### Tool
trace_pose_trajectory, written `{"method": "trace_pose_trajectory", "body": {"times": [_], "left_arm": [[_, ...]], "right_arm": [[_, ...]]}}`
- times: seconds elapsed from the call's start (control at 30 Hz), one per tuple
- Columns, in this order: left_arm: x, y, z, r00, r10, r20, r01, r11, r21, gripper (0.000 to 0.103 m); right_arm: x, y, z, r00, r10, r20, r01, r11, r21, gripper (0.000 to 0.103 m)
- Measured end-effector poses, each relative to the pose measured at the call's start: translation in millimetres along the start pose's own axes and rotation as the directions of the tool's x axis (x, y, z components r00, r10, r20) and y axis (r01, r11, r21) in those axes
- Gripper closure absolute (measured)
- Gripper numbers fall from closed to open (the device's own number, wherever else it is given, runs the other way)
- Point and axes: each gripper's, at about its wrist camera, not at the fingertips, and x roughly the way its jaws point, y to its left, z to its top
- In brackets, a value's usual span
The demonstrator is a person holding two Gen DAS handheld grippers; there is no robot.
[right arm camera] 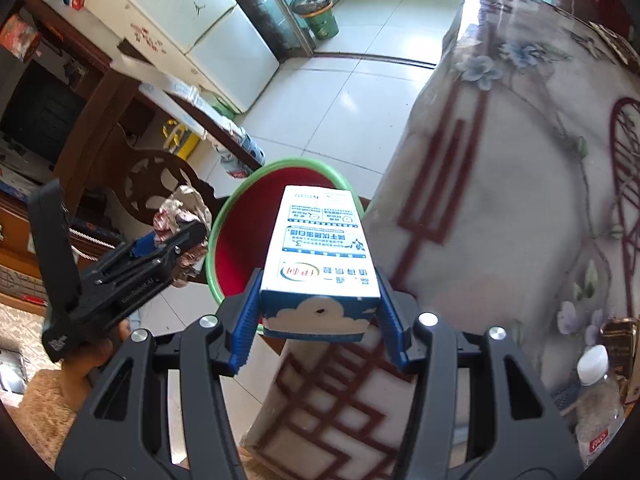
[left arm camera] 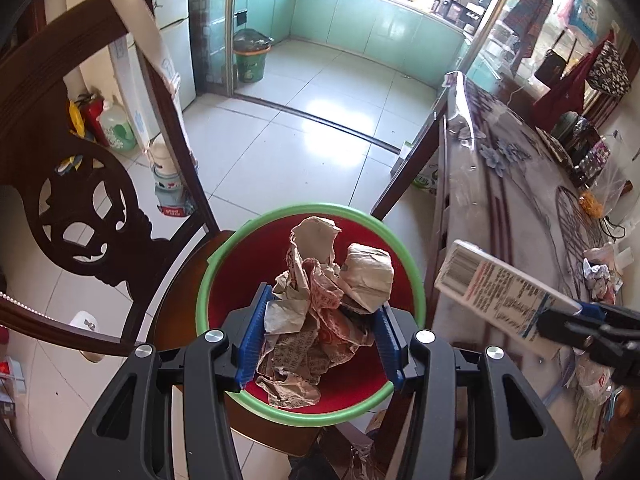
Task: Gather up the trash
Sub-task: 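Move both tools over the red bucket and release paper and carton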
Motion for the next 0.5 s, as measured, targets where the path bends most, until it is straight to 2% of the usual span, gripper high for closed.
{"method": "trace_pose_trajectory", "body": {"times": [0.13,0.3,0.37,0.4,0.5], "left_arm": [[7,12,4,1.000,-0.013,-0.021,0.012,1.000,-0.019,0.057],[11,20,7,0.999,-0.021,-0.029,0.020,1.000,-0.015,0.057],[12,20,9,0.999,-0.034,-0.040,0.034,0.999,-0.011,0.054],[13,20,10,0.998,-0.034,-0.046,0.034,0.999,-0.008,0.048],[12,21,13,0.998,-0.042,-0.039,0.042,0.999,-0.014,0.044]], "right_arm": [[22,16,2,0.999,0.001,-0.043,-0.002,1.000,-0.017,0.052],[28,26,8,0.999,-0.005,-0.048,0.003,0.999,-0.037,0.051],[30,30,11,0.999,0.003,-0.052,-0.005,0.999,-0.049,0.051],[31,31,12,0.998,0.004,-0.056,-0.007,0.999,-0.053,0.050],[30,32,13,0.999,0.010,-0.048,-0.012,0.999,-0.043,0.050]]}}
